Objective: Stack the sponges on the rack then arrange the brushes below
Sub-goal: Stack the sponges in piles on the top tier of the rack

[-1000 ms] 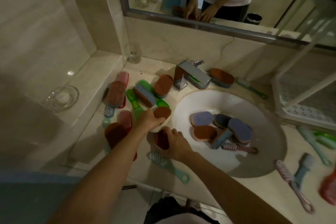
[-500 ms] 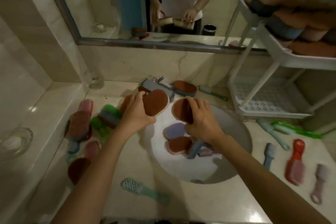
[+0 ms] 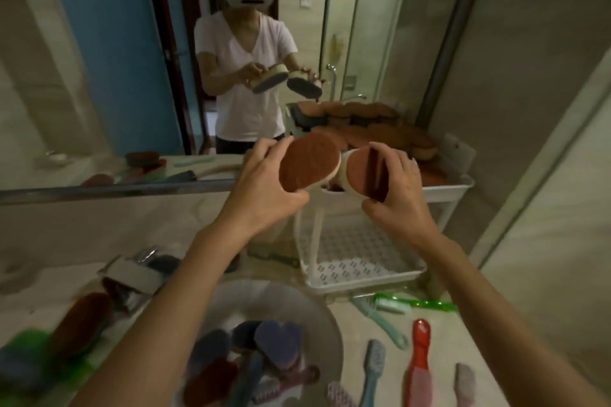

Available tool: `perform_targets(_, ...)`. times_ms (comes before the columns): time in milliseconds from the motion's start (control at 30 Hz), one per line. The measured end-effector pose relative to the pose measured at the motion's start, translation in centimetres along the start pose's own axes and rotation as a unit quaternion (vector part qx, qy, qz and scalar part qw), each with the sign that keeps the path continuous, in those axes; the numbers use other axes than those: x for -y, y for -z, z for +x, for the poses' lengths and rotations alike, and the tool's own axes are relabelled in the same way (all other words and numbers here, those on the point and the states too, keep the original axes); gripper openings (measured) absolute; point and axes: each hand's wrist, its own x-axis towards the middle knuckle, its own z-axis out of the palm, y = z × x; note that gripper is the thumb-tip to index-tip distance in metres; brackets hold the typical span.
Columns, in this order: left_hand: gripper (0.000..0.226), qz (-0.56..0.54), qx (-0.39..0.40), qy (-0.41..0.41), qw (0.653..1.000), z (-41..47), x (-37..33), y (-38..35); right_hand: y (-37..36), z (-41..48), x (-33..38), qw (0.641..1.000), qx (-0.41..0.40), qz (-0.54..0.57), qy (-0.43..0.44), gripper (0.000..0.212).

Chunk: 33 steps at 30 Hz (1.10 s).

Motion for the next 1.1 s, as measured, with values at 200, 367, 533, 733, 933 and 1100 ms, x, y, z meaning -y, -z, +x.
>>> perform_targets(200, 0.080, 0.025, 0.074, 0.005, 0.997, 6.1, -5.6, -5.0, 5.7, 4.4, -9.0, 0.999, 0.042, -0.021, -0.021, 0.075)
perform_targets(367, 0.086, 0.047, 0.118, 0.044, 0.991, 7.8, -6.4, -7.0, 6.3, 7.0, -12.5, 0.988, 0.153, -0.013, -0.016, 0.072)
perform_targets(533, 0.073, 0.055, 0.125, 0.053, 0.989, 8.2, -5.8, -8.6, 5.7, 8.3, -13.1, 0.981, 0.191, -0.043, 0.009, 0.072)
perform_targets(733, 0.074, 0.057, 0.113, 0.036, 0.991, 8.1, -5.2, -10.0, 5.0, 8.1, -13.7, 0.975, 0.213, -0.053, 0.026, 0.067)
perform_targets(933, 0.087, -0.001, 0.039, 0.072, 0.997, 6.7, -3.6, -9.9, 5.1, 8.3, -13.7, 0.975, 0.211, -0.063, 0.038, 0.061)
perform_targets(1100, 0.083, -0.007, 0.041, 0.104, 0.994, 6.6, -2.8, -9.6, 4.8, 8.7, -13.7, 0.976, 0.203, -0.069, 0.036, 0.061)
